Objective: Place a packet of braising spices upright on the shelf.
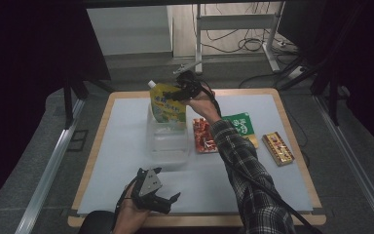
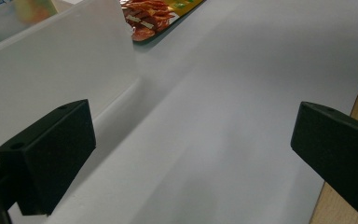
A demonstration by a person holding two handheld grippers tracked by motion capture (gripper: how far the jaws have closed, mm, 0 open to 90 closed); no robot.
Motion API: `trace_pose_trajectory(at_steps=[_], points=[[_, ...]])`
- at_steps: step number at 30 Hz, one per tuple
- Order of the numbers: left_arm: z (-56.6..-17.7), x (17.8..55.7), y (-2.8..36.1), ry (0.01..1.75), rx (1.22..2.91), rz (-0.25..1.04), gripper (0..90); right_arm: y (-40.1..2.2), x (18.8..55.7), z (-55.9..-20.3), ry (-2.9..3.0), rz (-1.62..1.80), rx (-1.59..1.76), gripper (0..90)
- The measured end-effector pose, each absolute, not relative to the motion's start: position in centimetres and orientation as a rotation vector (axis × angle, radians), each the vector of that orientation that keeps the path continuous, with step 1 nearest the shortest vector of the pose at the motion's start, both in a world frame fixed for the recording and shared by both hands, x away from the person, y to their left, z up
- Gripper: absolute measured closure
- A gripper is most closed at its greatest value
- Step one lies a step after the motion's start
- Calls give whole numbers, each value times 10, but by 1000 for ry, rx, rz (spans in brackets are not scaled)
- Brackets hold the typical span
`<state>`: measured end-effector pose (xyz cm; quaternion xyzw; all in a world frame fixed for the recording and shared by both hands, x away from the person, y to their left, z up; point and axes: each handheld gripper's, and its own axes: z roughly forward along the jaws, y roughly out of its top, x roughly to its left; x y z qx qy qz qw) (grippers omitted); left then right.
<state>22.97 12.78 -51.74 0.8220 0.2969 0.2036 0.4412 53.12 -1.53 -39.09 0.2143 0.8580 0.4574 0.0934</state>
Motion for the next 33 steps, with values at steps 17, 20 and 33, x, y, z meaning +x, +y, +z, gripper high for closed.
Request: trace_pose_trajectory(at_steps=[17,20,33], points=[[-518,229,127,732,2041,510,0,-60,521,-395,2518,1348,650,143],[-518,229,126,727,2044,512,0,-67,520,-396,2513,1348,657,128],[-519,229,125,719,2053,520,0,-91,507,-407,2539,1330,685,97]])
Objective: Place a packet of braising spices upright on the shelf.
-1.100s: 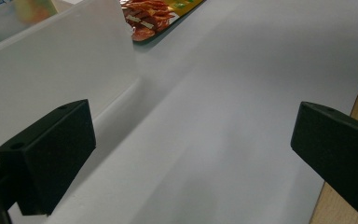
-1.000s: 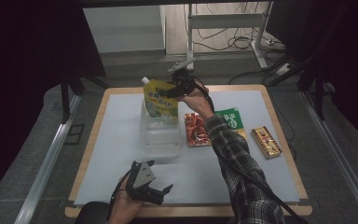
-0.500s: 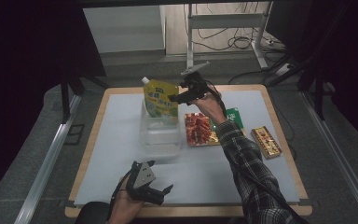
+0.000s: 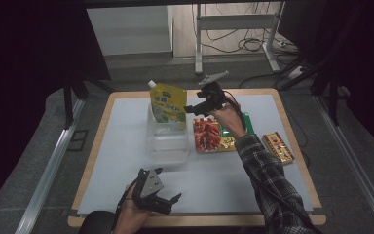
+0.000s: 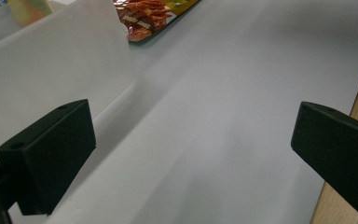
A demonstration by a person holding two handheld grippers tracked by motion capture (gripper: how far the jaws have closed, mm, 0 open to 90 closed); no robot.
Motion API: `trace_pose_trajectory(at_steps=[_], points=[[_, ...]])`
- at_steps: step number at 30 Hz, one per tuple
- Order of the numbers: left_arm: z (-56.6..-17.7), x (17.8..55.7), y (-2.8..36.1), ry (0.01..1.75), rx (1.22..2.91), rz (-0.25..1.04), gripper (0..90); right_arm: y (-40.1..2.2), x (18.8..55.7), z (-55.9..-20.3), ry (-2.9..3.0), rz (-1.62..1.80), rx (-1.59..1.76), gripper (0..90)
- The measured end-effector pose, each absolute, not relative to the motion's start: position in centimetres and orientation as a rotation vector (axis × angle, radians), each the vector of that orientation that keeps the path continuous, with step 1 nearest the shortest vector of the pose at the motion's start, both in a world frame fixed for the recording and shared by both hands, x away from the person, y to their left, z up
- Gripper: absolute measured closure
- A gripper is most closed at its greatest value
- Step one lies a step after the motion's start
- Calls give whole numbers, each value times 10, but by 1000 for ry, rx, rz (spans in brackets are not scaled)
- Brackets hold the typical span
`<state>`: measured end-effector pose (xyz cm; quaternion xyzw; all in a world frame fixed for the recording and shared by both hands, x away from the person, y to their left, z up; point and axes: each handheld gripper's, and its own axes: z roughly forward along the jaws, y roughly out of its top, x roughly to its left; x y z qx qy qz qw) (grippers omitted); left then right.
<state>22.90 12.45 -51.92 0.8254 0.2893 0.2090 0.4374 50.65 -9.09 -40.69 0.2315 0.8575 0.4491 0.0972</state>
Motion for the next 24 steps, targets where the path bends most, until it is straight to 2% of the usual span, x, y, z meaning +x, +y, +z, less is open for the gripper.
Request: trace_pose_trajectory(at_steps=[24], points=[[-520,229,123,715,2069,526,0,-150,475,-418,2527,1241,728,48]])
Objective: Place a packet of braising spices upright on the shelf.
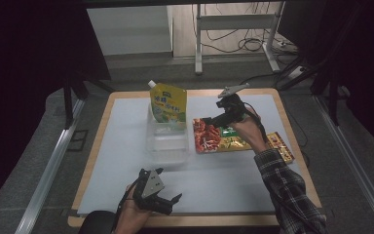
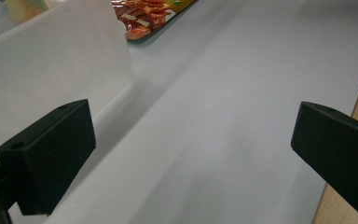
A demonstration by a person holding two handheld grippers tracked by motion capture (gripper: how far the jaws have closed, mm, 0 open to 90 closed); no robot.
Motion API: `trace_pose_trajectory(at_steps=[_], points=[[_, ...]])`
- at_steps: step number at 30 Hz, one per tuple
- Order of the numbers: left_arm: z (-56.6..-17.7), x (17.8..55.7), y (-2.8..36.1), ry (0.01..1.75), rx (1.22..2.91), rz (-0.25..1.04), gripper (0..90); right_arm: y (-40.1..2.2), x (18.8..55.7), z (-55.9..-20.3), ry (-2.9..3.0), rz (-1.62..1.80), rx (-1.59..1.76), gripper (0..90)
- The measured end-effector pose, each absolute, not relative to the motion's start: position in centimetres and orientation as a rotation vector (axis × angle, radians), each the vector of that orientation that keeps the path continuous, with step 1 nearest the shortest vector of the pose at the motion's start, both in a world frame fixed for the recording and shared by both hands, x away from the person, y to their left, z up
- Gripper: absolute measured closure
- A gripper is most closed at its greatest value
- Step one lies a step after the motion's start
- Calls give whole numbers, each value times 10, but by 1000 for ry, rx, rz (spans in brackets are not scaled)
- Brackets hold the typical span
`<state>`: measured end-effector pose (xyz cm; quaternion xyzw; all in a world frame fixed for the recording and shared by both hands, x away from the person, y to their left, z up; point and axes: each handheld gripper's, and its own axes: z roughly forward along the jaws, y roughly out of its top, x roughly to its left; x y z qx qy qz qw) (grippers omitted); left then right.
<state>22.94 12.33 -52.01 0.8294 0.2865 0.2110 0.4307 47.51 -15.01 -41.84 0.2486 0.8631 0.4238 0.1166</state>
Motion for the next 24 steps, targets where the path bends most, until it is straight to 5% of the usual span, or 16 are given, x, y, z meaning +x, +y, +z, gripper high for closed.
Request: trace_pose_trajectory(at_steps=[24], points=[[-522,230,121,712,2074,526,0,-220,457,-454,2464,1168,910,49]])
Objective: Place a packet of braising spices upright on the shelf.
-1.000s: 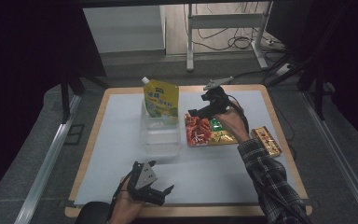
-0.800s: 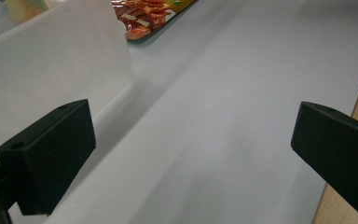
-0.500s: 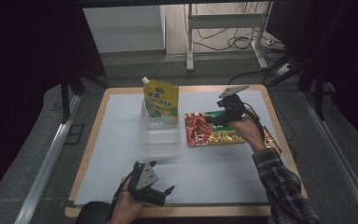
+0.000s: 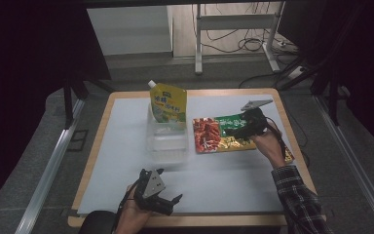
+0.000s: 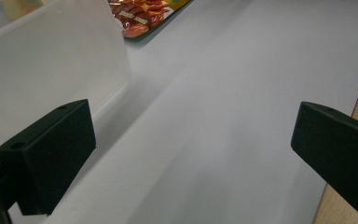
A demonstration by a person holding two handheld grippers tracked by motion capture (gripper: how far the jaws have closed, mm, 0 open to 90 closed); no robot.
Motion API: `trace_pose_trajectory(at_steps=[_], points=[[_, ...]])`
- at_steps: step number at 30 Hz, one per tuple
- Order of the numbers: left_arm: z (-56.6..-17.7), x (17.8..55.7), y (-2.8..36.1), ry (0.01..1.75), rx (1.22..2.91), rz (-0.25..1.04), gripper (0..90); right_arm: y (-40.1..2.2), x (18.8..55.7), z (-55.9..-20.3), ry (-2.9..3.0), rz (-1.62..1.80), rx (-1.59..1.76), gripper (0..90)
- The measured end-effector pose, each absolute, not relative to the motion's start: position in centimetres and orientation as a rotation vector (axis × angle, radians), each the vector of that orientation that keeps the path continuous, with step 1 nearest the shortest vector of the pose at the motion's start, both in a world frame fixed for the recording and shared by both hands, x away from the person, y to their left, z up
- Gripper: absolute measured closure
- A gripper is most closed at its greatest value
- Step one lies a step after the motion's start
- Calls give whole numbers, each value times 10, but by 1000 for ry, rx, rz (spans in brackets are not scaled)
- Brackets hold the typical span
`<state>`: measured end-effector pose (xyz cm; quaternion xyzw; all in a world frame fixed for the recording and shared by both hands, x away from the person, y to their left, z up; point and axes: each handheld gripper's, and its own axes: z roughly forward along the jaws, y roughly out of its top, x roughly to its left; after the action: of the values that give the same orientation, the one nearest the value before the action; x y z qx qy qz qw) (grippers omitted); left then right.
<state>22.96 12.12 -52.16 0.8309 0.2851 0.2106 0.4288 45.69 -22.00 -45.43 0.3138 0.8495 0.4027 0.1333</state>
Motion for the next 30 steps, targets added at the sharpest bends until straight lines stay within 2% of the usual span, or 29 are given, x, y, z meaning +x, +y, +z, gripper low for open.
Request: trace_pose_trajectory(at_steps=[30], points=[[-524,230,119,702,2098,520,0,-266,456,-499,2405,1014,1102,38]])
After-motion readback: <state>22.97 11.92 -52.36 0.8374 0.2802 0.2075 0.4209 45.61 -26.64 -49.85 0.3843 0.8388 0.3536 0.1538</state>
